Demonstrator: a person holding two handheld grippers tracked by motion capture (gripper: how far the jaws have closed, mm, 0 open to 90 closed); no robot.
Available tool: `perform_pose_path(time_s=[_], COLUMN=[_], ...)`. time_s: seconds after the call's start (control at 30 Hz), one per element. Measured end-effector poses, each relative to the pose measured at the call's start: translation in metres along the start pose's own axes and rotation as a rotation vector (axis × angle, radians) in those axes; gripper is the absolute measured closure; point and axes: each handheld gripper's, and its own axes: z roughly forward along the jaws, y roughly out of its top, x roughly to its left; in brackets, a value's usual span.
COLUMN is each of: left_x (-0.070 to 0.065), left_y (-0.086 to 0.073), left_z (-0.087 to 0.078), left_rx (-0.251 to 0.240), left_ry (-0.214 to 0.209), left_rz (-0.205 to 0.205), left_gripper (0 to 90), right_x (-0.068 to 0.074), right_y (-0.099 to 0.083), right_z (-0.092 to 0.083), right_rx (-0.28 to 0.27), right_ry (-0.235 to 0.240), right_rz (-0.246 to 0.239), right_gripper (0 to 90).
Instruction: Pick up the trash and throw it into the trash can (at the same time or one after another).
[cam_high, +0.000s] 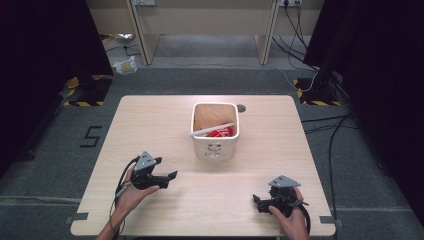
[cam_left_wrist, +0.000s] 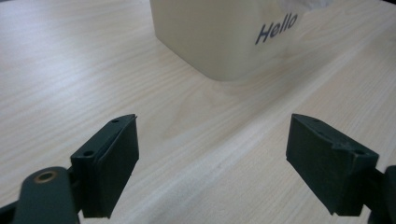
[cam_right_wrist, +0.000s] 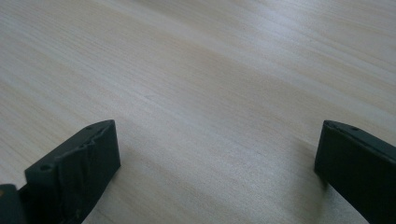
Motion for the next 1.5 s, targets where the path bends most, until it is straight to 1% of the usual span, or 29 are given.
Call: perform_pose_path(time_s=[0.33, 0.53, 0.67, 0.7, 0.8, 0.97, 1.03, 1.17, 1.3, 1.4, 1.5], left_x=[-0.004, -0.008, -0.01, -0.01, -0.012, -0.015, -0.015, -0.016, -0.016, -0.017, -0.017], left_y=[-0.013, -0.022, -0.025, -0.026, -0.027, -0.03, -0.03, -0.032, -0.033, -0.035, -0.038], left_z=[0.007, 0.012, 0.013, 0.012, 0.013, 0.011, 0.01, 0.008, 0.004, 0.001, -0.002], left_rx=[0.042, 0.09, 0.104, 0.114, 0.124, 0.152, 0.162, 0.167, 0.179, 0.181, 0.179], left_ry=[-0.009, -0.012, -0.006, -0.006, 0.004, 0.011, 0.009, 0.003, 0.001, -0.008, -0.006], left_rz=[0.007, 0.034, 0.045, 0.052, 0.068, 0.082, 0.085, 0.076, 0.083, 0.078, 0.074], left_gripper=[16.5, 16.5, 16.6, 16.6, 16.7, 16.7, 16.7, 16.5, 16.5, 16.5, 16.5], right_x=[0.0, 0.0, 0.0, 0.0, 0.0, 0.0, 0.0, 0.0, 0.0, 0.0, 0.0], right_y=[0.0, 0.0, 0.0, 0.0, 0.0, 0.0, 0.0, 0.0, 0.0, 0.0, 0.0], right_z=[0.0, 0.0, 0.0, 0.0, 0.0, 0.0, 0.0, 0.0, 0.0, 0.0, 0.0], right_rx=[0.0, 0.003, 0.001, 0.003, 0.002, 0.003, 0.003, 0.003, 0.003, 0.003, 0.003], right_ry=[0.0, 0.0, -0.001, -0.001, -0.001, 0.0, 0.0, -0.001, -0.001, 0.0, -0.001], right_rz=[0.0, 0.002, 0.003, 0.003, 0.0, 0.004, 0.004, 0.004, 0.003, 0.004, 0.003], right_gripper=[0.4, 0.4, 0.4, 0.4, 0.4, 0.4, 0.4, 0.4, 0.4, 0.4, 0.4])
